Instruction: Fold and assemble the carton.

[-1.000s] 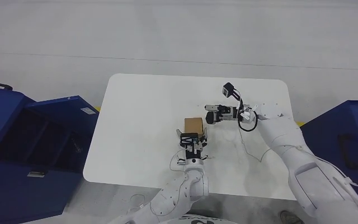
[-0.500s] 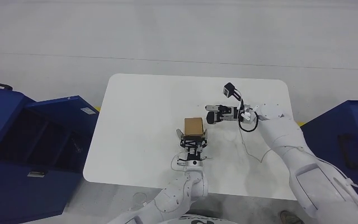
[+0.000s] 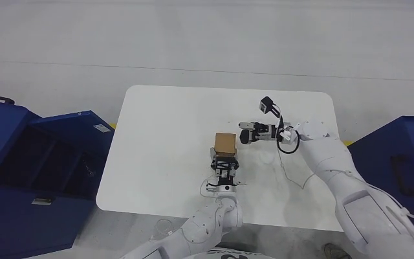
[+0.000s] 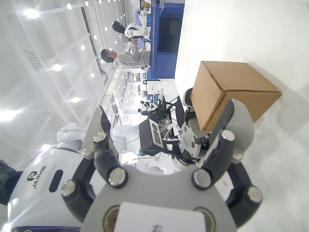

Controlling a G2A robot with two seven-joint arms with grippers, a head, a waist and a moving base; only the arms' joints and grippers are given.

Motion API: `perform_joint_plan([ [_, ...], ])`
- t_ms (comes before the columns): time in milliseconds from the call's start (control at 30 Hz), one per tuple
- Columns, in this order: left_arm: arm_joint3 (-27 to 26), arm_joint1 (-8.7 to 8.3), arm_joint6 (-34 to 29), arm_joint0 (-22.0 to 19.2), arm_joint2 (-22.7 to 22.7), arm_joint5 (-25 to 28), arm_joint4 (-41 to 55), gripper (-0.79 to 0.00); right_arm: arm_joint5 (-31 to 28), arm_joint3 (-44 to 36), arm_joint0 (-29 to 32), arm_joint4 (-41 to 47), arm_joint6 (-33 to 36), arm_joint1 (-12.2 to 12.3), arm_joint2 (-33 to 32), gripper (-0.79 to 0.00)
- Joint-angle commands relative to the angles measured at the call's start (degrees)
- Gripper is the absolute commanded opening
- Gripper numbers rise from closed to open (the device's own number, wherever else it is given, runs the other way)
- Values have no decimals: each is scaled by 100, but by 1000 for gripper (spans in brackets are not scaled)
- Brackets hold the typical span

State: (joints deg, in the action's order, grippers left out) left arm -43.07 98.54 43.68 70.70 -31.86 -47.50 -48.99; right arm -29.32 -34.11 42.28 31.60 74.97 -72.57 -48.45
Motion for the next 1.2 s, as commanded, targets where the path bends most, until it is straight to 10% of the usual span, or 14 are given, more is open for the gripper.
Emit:
perform_joint_plan([
  [0,9,3,4,-10,26,7,60,-400,-9,-10,11,9,-9,8,-9,0],
  [233,-97,0,41,-21,37,117,218,-453,-230,-64,-13,6,-229,101,-176,0],
  [433,-717,-41,-173,92,-184,501,563,-785,-705,-477,129,-34,-705,417,-671,0],
  [833,-3319,-527,-2765,993,-1590,2551,1754,-785,-758,-1814,1104,511,-757,983,-1668,0],
  [1100,-4061,-832,-4370,1449,-2518,3342,2201,-785,-719,-1880,1153,532,-719,1001,-1563,0],
  [1133,-4065,-845,-4437,1448,-2571,3334,2212,-714,-705,-1875,1143,523,-705,999,-1538,0],
  [1167,-4044,-856,-4455,1446,-2600,3309,2172,-403,-699,-1867,1129,518,-698,997,-1516,0],
])
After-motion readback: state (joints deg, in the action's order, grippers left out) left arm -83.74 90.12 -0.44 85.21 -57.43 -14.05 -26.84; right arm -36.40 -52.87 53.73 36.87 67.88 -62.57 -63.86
